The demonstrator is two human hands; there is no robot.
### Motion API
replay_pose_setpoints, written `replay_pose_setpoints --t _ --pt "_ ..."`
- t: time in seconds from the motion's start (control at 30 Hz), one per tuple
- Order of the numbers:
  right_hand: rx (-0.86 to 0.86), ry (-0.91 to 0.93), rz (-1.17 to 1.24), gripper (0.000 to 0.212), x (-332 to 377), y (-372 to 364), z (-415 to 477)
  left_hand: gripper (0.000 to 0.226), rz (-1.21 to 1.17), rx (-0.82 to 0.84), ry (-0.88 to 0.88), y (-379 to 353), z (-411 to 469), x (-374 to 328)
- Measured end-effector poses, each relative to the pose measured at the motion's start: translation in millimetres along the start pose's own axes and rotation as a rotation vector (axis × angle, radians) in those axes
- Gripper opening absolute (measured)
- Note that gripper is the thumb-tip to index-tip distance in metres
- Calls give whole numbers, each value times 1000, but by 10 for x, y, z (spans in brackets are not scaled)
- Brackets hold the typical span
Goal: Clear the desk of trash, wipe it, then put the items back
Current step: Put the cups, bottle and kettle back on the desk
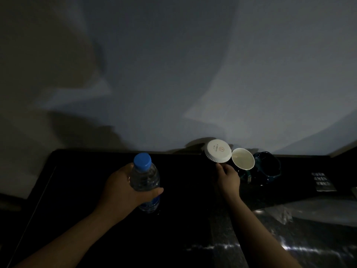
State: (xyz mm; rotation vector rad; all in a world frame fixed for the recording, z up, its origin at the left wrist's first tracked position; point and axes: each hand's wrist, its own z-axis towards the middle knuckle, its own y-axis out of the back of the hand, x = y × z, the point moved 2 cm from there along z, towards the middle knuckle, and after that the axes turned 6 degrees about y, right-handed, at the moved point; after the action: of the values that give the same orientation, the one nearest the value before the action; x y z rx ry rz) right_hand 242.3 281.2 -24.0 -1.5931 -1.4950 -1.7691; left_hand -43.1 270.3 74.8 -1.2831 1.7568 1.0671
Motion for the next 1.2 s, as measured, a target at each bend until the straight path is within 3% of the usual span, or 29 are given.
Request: replay_pose_setpoints --t 0.17,0.27,0.37,0.53,0.73,1.2 --pt "-19 -21 15 28 -48 -65 51 74 21 -21 3 35 21 9" --pt "-12 -14 3 27 -47 -98 75 53 53 -26 16 42 50 5" --pt "-15 -3 3 26 -44 -121 85 47 77 -23 30 31 72 -4" --pt "-27 -29 21 26 -101 -160 106 70 41 -10 54 36 88 16" --pt "-19 -39 18 26 -147 -157 98 46 64 -44 36 1 113 55" --pt "12 -94 -41 28 -211 -206 118 44 72 -40 28 1 143 85"
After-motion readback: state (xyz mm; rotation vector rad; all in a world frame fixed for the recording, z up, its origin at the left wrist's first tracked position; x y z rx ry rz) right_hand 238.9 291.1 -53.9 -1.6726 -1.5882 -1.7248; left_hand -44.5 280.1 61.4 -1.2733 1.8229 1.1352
